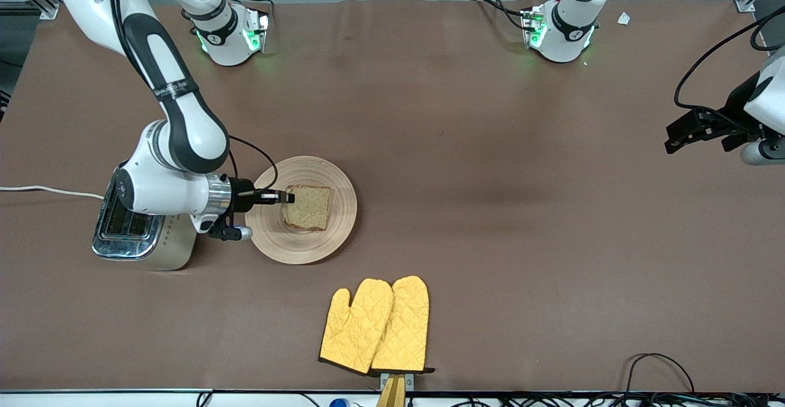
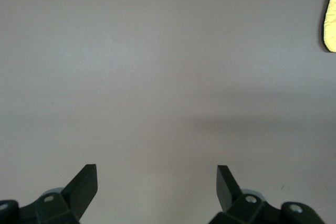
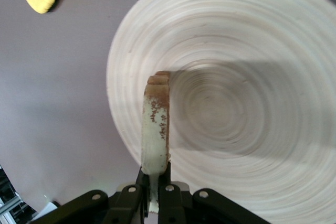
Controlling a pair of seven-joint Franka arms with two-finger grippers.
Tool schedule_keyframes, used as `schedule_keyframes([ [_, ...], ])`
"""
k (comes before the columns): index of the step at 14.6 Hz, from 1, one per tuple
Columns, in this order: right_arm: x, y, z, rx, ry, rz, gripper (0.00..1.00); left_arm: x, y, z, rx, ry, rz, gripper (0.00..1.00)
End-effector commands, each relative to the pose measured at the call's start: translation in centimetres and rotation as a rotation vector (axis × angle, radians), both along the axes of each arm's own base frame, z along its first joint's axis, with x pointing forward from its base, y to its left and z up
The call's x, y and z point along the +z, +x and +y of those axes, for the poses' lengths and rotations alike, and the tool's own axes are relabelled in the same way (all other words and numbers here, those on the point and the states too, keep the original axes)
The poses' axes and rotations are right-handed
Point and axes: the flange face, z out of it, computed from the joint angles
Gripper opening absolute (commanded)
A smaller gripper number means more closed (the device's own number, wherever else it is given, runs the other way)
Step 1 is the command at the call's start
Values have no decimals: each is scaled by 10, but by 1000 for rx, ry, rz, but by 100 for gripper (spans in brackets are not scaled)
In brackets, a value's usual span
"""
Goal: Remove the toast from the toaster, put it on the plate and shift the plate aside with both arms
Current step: 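Carry the toast over the wooden plate with the right gripper, then release the toast onto the plate and withdraw the right gripper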
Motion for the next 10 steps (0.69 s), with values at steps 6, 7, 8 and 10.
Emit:
schedule_keyframes([
  [6,-30,-8,-72,62,29,-21,0,0,1,1,3,-2,4,100],
  [7,-34,-11,-80,55,27,-11,1,0,0,0,-3,-6,9,100],
  [8,-36,-13,-81,56,24,-6,2,-1,0,1,-5,-11,11,100],
  [10,-37,-13,-86,83,-10,-7,4,-5,1,-4,-8,-28,23,100],
])
